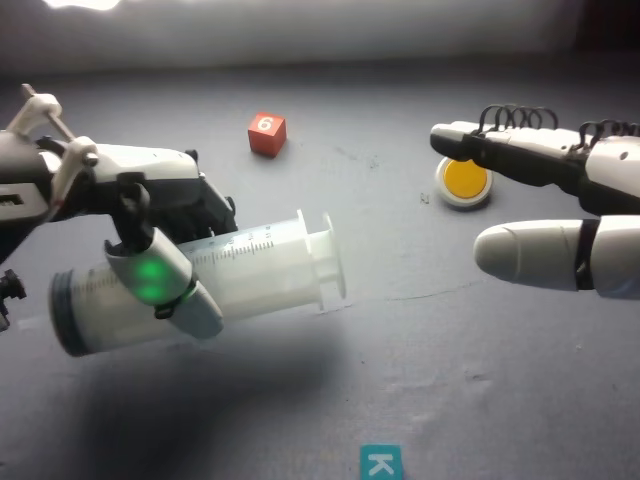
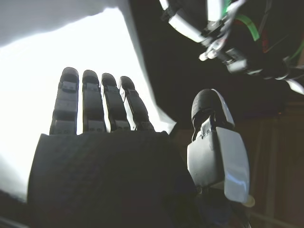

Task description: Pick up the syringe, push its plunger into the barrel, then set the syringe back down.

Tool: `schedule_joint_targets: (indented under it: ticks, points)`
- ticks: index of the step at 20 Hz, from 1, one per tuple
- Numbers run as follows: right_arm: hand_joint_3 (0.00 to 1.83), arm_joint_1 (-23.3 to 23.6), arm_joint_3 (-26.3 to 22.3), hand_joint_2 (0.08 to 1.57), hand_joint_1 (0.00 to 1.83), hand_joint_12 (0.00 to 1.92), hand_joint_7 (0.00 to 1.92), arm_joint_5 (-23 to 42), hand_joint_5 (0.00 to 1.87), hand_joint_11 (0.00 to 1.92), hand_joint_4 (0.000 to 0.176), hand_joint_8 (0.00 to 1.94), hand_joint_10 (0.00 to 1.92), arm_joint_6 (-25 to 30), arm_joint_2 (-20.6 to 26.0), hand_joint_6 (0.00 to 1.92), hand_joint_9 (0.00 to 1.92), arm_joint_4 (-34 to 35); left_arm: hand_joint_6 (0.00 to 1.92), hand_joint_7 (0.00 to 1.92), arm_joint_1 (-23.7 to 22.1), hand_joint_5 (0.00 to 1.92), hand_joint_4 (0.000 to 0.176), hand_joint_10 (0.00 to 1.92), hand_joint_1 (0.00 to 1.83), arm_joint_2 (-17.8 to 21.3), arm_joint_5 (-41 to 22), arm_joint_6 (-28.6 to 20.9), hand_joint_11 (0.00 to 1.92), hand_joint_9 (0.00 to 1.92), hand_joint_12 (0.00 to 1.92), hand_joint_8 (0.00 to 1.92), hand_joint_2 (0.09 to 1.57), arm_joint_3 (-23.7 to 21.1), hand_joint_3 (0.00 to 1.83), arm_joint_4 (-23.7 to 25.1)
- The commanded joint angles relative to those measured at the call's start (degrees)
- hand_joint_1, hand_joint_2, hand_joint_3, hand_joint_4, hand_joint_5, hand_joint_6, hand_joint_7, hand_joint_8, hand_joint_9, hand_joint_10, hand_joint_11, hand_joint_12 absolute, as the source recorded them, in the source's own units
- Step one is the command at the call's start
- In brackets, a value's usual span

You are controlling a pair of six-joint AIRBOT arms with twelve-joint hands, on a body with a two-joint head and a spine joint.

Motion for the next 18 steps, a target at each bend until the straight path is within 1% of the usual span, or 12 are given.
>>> schedule_joint_targets:
  ticks: [1,2,6,8,11,12,13,14,15,16,17,18]
  points:
    - [0.00,0.6,0.0,1.20,0.00,0.00,0.00,7.2,0.00,0.00,0.000,0.00,0.00,0.1,0.1,0.00,0.00,0.8,1.14,1.10,-0.4,0.90,0.000,0.76,1.23,-0.6,-4.7,-0.4,0.76,1.09,1.43,0.81,1.11,0.8,0.00,0.6]
    - [0.00,0.6,0.0,1.20,0.00,0.00,0.00,7.2,0.00,0.00,0.000,0.00,0.00,0.1,-0.1,0.00,0.00,0.6,1.15,1.09,-0.3,0.89,0.000,0.78,1.22,-1.5,-5.0,-0.4,0.75,1.08,1.44,0.84,1.11,1.7,0.00,0.6]
    - [0.00,0.4,0.0,1.20,0.00,0.00,0.00,7.0,0.00,0.00,0.000,0.00,0.00,-0.7,-1.4,0.00,0.00,0.3,1.17,1.09,1.1,0.88,0.000,0.81,1.23,-4.1,-7.2,-0.4,0.74,1.06,1.42,0.83,1.12,4.2,0.00,1.5]
    - [0.00,0.7,0.0,1.19,0.00,0.00,0.00,7.0,0.00,0.00,0.000,0.00,0.00,-0.8,-1.6,0.00,0.00,0.3,1.18,1.08,2.1,0.87,0.000,0.79,1.22,-4.5,-8.2,-0.4,0.73,1.06,1.41,0.85,1.12,4.5,0.00,1.8]
    - [0.00,0.7,0.0,1.19,0.00,0.00,0.00,7.0,0.00,0.00,0.000,0.00,0.00,-0.8,-2.0,0.00,0.00,0.3,1.16,1.11,3.5,0.87,0.000,0.72,1.23,-4.5,-9.4,-0.4,0.73,1.08,1.37,0.81,1.11,4.3,0.00,2.4]
    - [0.00,0.7,0.0,1.19,0.00,0.00,0.00,7.0,0.00,0.00,0.000,0.00,0.00,-0.9,-2.1,0.00,0.00,0.2,1.08,1.11,3.6,0.88,0.000,0.76,1.24,-4.5,-9.4,-0.4,0.75,1.09,1.38,0.90,1.11,4.2,0.00,2.6]
    - [0.00,0.7,0.0,1.19,0.00,0.00,0.00,7.0,0.00,0.00,0.000,0.00,0.00,-0.9,-2.1,0.00,0.00,0.2,1.08,1.11,3.6,0.88,0.000,0.76,1.24,-4.6,-9.5,-0.4,0.75,1.09,1.38,0.90,1.11,4.2,0.00,2.6]
    - [0.00,0.7,0.0,1.19,0.00,0.00,0.00,7.0,0.01,0.00,0.000,0.00,0.00,-0.9,-2.2,0.00,0.00,0.2,1.22,1.03,3.6,0.87,0.000,0.66,1.22,-4.6,-9.5,-0.4,0.69,1.02,1.33,0.88,1.13,4.2,0.00,2.6]
    - [0.00,0.7,-0.1,1.19,0.00,0.00,0.00,7.0,0.01,0.00,0.000,0.00,0.00,-0.9,-2.2,0.00,0.00,0.2,0.59,0.91,3.6,0.73,0.000,0.45,1.18,-4.6,-9.5,-0.4,0.52,0.91,1.24,0.45,1.16,4.3,0.01,2.7]
    - [0.00,0.7,-0.1,1.20,0.00,0.00,0.00,7.0,0.00,0.00,0.000,0.00,0.00,-0.9,-2.2,0.00,0.00,0.2,0.28,0.93,3.6,0.73,0.000,0.29,1.14,-4.6,-9.5,-0.4,0.46,0.92,1.18,0.20,1.15,4.3,0.00,2.8]
    - [0.00,0.7,-0.1,1.19,0.00,0.00,0.00,7.1,0.00,0.00,0.000,0.00,0.00,-0.9,-2.2,0.00,0.00,0.2,0.10,0.74,3.5,0.58,0.000,0.14,0.97,-4.5,-9.6,-0.4,0.30,0.73,1.14,0.05,1.10,4.3,0.00,2.8]
    - [0.00,0.7,-0.1,1.19,0.00,0.00,0.00,7.1,0.00,0.00,0.000,0.00,0.00,-0.9,-2.2,0.00,0.00,0.2,0.02,0.52,3.6,0.44,0.000,0.03,0.83,-4.3,-9.6,-0.4,0.06,0.51,1.14,0.01,1.08,4.2,0.00,2.8]
